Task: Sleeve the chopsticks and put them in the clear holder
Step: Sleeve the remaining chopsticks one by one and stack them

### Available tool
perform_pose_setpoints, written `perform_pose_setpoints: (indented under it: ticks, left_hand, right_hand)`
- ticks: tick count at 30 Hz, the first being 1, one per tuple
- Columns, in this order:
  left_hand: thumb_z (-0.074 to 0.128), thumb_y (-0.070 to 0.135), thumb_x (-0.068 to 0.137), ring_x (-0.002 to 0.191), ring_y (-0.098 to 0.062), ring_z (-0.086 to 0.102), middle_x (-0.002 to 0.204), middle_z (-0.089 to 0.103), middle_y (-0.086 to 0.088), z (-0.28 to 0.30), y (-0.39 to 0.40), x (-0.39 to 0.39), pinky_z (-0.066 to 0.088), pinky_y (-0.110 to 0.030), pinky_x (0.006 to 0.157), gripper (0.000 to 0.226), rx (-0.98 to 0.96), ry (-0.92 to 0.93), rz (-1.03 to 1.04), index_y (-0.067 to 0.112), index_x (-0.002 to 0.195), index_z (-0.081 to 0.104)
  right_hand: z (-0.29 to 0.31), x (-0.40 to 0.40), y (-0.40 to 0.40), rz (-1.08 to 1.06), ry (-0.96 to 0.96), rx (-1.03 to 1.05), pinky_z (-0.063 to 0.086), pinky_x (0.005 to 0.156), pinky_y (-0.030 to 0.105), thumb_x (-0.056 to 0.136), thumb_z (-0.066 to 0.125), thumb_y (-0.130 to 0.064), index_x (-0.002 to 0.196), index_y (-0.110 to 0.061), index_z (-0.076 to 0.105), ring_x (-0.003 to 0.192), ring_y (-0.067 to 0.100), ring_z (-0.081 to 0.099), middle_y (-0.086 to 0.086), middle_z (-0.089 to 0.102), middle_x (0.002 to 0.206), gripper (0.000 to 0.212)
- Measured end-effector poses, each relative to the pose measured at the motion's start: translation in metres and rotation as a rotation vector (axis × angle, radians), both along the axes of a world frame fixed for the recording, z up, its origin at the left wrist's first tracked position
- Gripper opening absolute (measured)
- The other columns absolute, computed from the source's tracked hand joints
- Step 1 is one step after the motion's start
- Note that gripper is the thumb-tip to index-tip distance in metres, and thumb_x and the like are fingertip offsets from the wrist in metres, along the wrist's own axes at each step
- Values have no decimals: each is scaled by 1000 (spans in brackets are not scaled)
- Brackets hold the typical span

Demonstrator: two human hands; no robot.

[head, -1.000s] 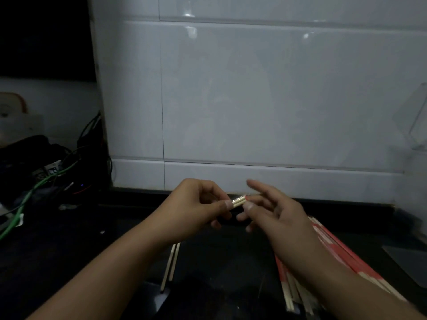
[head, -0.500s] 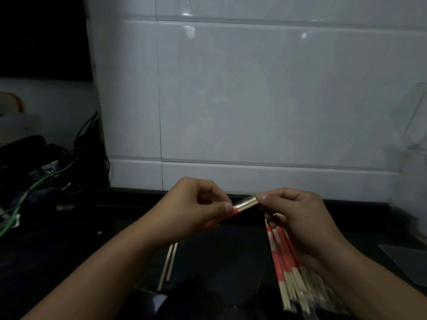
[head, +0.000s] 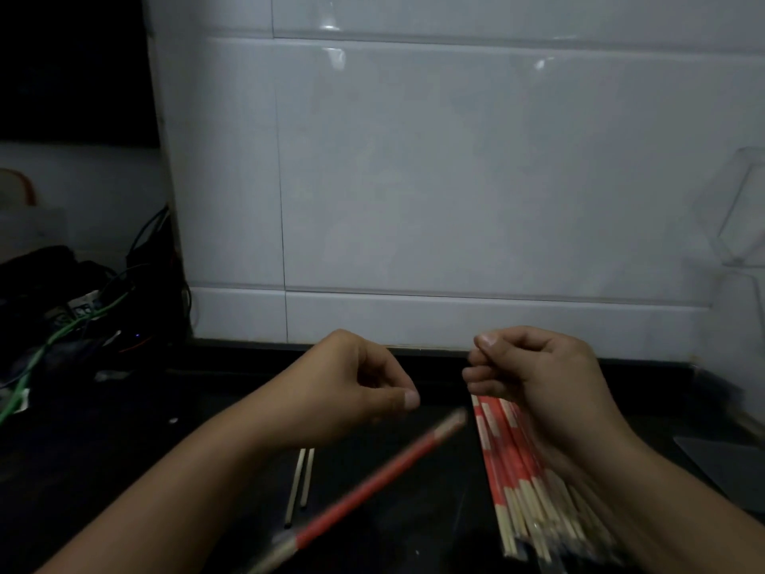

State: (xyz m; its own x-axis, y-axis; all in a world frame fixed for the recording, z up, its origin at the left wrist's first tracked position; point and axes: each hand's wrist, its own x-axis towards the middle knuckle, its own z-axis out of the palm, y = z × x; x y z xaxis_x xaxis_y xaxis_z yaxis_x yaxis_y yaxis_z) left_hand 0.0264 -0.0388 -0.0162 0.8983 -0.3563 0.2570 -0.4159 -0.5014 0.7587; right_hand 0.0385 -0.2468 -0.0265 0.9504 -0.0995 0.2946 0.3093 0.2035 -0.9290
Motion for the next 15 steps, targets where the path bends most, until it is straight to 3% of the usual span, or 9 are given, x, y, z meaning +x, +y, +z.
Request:
perform_pose_setpoints:
  ticks: [2, 5, 7, 9, 12, 15]
  left_hand:
    - [74, 24, 88, 65, -8, 66, 72, 73, -1, 0, 0, 0, 58, -33, 71, 9, -6, -31, 24, 17, 84, 77]
    - [73, 45, 84, 72, -16, 69, 76, 74, -1, -2, -1, 2, 58, -41, 76, 24, 54, -51, 70, 22, 84, 75]
    - [74, 63, 72, 75, -14, 70, 78, 74, 2, -4, -3, -2, 59, -43, 77, 40, 201, -9, 73, 25, 83, 74]
    - [75, 71, 64, 73, -3, 67, 78, 73, 8, -6, -9, -7, 59, -33, 74, 48, 416, 42, 44, 27, 84, 73]
    - [79, 65, 65, 74, -1, 66, 81, 73, 8, -13, -20, -14, 57, -28, 72, 48, 656, 90, -8, 23, 88, 72]
    - [77, 52, 76, 78, -6, 66, 83, 71, 7, -20, -25, -12, 57, -28, 75, 31, 717, 111, -25, 22, 85, 72]
  right_hand:
    - [-2, 3, -1, -35, -11, -56, 53, 49, 28, 93, 60, -1, 77, 1, 64, 52, 20, 64, 10, 62, 61, 17]
    - [-7, 8, -2, -66, -22, -252, 49, 44, 25, 93, 61, -4, 81, 1, 64, 51, 17, 62, 10, 63, 64, 14]
    - [-10, 10, -4, -95, -55, -510, 47, 46, 20, 92, 63, -7, 80, -4, 68, 51, 12, 62, 9, 67, 66, 13]
    - [-12, 12, -4, -100, -64, -676, 48, 52, 18, 91, 65, -10, 79, -11, 72, 52, 7, 61, 4, 69, 65, 14]
    - [-15, 14, -4, -112, -58, -798, 55, 67, 29, 88, 67, -16, 75, -19, 74, 61, 3, 64, -4, 71, 66, 15]
    - [-17, 16, -5, -104, -60, -886, 56, 78, 30, 88, 68, -24, 76, -27, 74, 75, 1, 68, -11, 73, 73, 14]
